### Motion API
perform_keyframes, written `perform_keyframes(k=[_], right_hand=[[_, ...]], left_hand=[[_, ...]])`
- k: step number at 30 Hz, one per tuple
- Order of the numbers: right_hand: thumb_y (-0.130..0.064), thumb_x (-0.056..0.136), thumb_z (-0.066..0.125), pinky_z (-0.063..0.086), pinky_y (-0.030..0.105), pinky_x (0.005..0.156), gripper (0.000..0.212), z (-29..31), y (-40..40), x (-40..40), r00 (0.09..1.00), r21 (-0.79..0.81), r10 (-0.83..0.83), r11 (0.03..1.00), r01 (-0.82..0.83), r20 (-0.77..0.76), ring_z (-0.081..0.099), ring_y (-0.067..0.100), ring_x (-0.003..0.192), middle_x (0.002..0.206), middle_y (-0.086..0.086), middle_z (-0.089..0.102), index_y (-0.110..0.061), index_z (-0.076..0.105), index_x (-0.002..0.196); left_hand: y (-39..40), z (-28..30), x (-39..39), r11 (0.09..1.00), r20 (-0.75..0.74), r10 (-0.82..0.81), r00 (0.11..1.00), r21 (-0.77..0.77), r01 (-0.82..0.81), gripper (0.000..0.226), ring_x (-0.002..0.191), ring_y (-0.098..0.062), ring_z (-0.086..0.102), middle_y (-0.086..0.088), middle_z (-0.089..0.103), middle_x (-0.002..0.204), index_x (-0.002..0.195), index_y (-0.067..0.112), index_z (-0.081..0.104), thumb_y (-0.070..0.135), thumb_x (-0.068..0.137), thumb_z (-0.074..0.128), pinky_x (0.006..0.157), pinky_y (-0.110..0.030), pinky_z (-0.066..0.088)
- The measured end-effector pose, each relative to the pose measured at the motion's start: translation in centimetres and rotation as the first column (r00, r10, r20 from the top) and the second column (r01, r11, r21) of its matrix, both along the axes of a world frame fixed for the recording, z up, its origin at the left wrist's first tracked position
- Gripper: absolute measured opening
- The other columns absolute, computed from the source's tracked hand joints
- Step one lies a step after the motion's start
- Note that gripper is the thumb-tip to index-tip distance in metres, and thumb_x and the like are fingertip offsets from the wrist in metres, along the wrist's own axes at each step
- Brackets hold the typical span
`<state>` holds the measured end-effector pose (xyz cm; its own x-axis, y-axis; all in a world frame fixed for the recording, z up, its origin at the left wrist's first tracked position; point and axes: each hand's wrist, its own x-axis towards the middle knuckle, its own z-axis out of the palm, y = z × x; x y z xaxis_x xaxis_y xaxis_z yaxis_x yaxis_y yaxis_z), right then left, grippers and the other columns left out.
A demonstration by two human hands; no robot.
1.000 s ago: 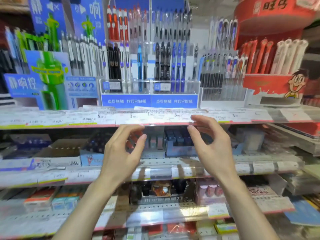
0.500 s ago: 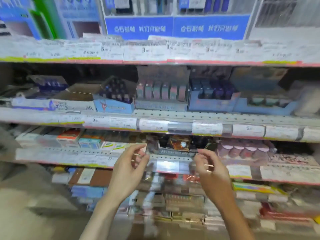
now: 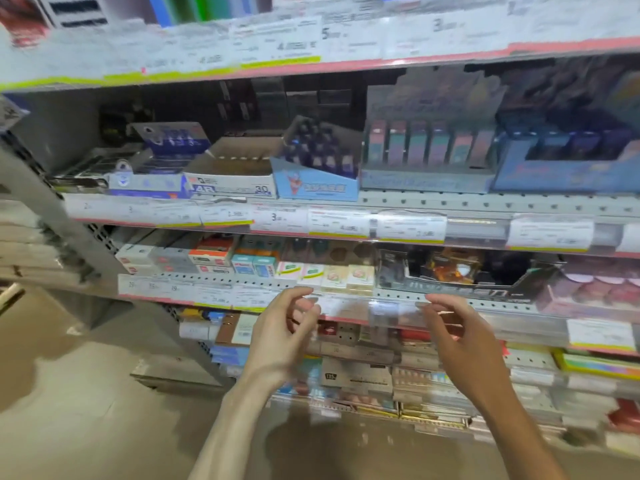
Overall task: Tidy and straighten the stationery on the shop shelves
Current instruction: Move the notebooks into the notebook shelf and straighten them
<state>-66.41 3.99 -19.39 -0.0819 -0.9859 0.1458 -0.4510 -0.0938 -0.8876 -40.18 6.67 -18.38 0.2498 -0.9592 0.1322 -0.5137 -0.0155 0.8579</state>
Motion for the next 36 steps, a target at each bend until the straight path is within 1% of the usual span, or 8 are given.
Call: perform_keyframes(k=[2,7,13,18,24,29,33,36], right_hand=[[-0.026,0.096,0.062,0.049,0.019,0.067,0.012,-0.2,0.1,2.5,0.999,0.028,-0.041,0.999,0.041,-0.012,0.065,0.001,0.083,0.086,-0.018,0.071,-0.033,0.066,0.104],[-0.031,0.096,0.060,0.055,0.039,0.080,0.014,-0.3,0.6,10.7,0.990,-0.015,-0.121,0.993,0.121,-0.069,0.069,0.010,0.084,0.087,-0.007,0.073,-0.030,0.065,0.109],[-0.031,0.097,0.060,0.055,0.042,0.086,0.017,-0.4,-0.1,20.7,0.984,-0.061,-0.127,0.991,0.120,-0.125,0.069,0.013,0.094,0.103,-0.010,0.072,-0.028,0.066,0.112],[-0.033,0.098,0.057,0.055,0.040,0.083,0.014,-1.0,-0.5,25.5,0.988,-0.045,-0.077,0.996,0.072,-0.137,0.068,0.010,0.090,0.097,-0.010,0.073,-0.028,0.065,0.110],[-0.033,0.099,0.054,0.054,0.033,0.073,0.013,-4.3,-0.5,27.6,0.987,0.041,-0.038,0.998,0.045,-0.155,0.068,0.009,0.079,0.093,-0.012,0.073,-0.031,0.066,0.105],[-0.029,0.098,0.057,0.045,0.028,0.065,0.010,-7.8,0.8,26.6,0.968,0.129,-0.103,0.982,0.136,-0.230,0.063,0.007,0.079,0.085,-0.011,0.069,-0.024,0.065,0.098],[-0.025,0.096,0.057,0.053,0.035,0.075,0.012,-10.9,0.9,25.2,0.957,0.250,-0.167,0.941,0.226,-0.236,0.066,0.017,0.082,0.087,-0.005,0.071,-0.020,0.067,0.091],[-0.031,0.097,0.058,0.052,0.033,0.082,0.017,-12.7,-0.2,25.0,0.972,0.366,-0.120,0.911,0.189,-0.203,0.066,0.018,0.093,0.100,-0.001,0.070,-0.016,0.064,0.101]], left_hand=[[-0.3,-0.6,2.7,1.000,-0.029,-0.001,1.000,0.019,0.002,0.018,0.071,-0.006,0.060,0.008,0.069,0.087,0.108,0.036,0.064,0.029,0.092,0.065,0.064,-0.012,0.046],[-0.6,-1.6,11.6,0.995,-0.043,-0.101,0.994,-0.007,0.101,0.018,0.080,-0.007,0.066,0.013,0.069,0.088,0.111,0.038,0.063,0.031,0.094,0.063,0.071,-0.029,0.056],[-1.4,-1.2,21.0,0.990,-0.013,-0.133,0.991,-0.039,0.132,0.020,0.088,-0.001,0.065,0.010,0.071,0.094,0.115,0.038,0.058,0.033,0.096,0.059,0.076,-0.019,0.053],[-1.1,-2.4,25.3,0.998,-0.066,-0.063,0.996,0.008,0.064,0.016,0.084,0.007,0.063,0.019,0.067,0.095,0.111,0.030,0.062,0.031,0.095,0.061,0.074,-0.013,0.051],[-0.7,-8.3,26.6,0.987,-0.125,-0.009,0.992,0.155,0.029,0.009,0.091,-0.009,0.066,0.013,0.069,0.096,0.104,0.029,0.064,0.032,0.095,0.062,0.085,-0.041,0.056],[-1.2,-12.3,24.9,0.953,-0.170,0.041,0.985,0.303,0.013,0.004,0.091,-0.014,0.067,0.008,0.069,0.094,0.096,0.024,0.063,0.024,0.093,0.066,0.085,-0.038,0.055],[-3.5,-13.8,23.7,0.940,-0.209,0.085,0.974,0.342,-0.008,0.014,0.095,-0.019,0.066,0.001,0.067,0.099,0.101,0.019,0.059,0.024,0.092,0.068,0.087,-0.034,0.053],[-5.0,-14.5,23.0,0.920,-0.209,0.113,0.971,0.391,-0.023,0.019,0.097,-0.021,0.063,0.000,0.064,0.098,0.100,0.015,0.056,0.026,0.091,0.069,0.087,-0.035,0.052]])
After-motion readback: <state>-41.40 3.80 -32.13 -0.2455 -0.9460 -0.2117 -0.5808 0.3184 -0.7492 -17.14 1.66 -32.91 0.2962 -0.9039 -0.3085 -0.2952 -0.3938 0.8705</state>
